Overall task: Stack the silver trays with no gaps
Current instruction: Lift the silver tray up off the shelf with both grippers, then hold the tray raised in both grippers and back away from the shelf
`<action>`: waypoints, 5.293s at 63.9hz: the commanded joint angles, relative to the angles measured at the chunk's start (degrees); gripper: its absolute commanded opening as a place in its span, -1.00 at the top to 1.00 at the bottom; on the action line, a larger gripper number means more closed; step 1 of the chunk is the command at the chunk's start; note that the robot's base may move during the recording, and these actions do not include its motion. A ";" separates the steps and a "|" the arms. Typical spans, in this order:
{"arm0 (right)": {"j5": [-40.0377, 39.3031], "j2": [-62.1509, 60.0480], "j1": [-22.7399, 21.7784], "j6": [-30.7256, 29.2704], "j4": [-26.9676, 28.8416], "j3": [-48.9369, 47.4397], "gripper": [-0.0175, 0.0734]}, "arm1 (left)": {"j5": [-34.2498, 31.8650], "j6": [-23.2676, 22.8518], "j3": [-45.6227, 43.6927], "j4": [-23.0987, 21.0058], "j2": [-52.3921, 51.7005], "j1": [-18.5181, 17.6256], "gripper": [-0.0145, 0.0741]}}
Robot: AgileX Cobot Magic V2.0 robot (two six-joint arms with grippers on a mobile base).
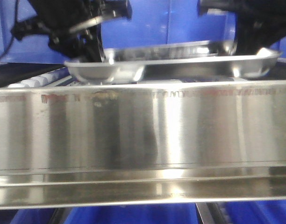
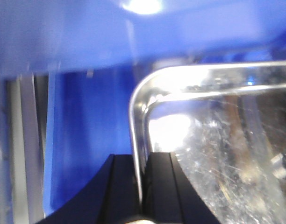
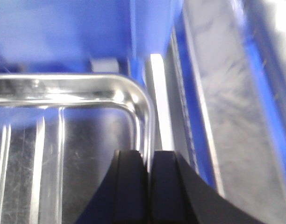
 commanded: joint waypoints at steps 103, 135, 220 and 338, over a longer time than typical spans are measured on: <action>-1.23 -11.26 9.08 8.10 -17.32 -5.18 0.76 | 2.53 -17.34 0.01 26.24 -17.92 -7.83 0.71; -4.93 -11.26 9.08 8.10 -17.32 -5.18 0.76 | -1.40 -17.34 0.01 29.75 -17.92 -7.83 0.71; -16.38 -11.26 9.08 8.10 -17.44 -5.18 0.76 | -1.40 -17.34 0.01 30.70 -17.92 -7.83 0.71; -24.60 -11.26 9.08 7.88 -23.15 -5.18 0.76 | -2.06 -16.82 0.01 32.69 -23.23 -7.83 0.71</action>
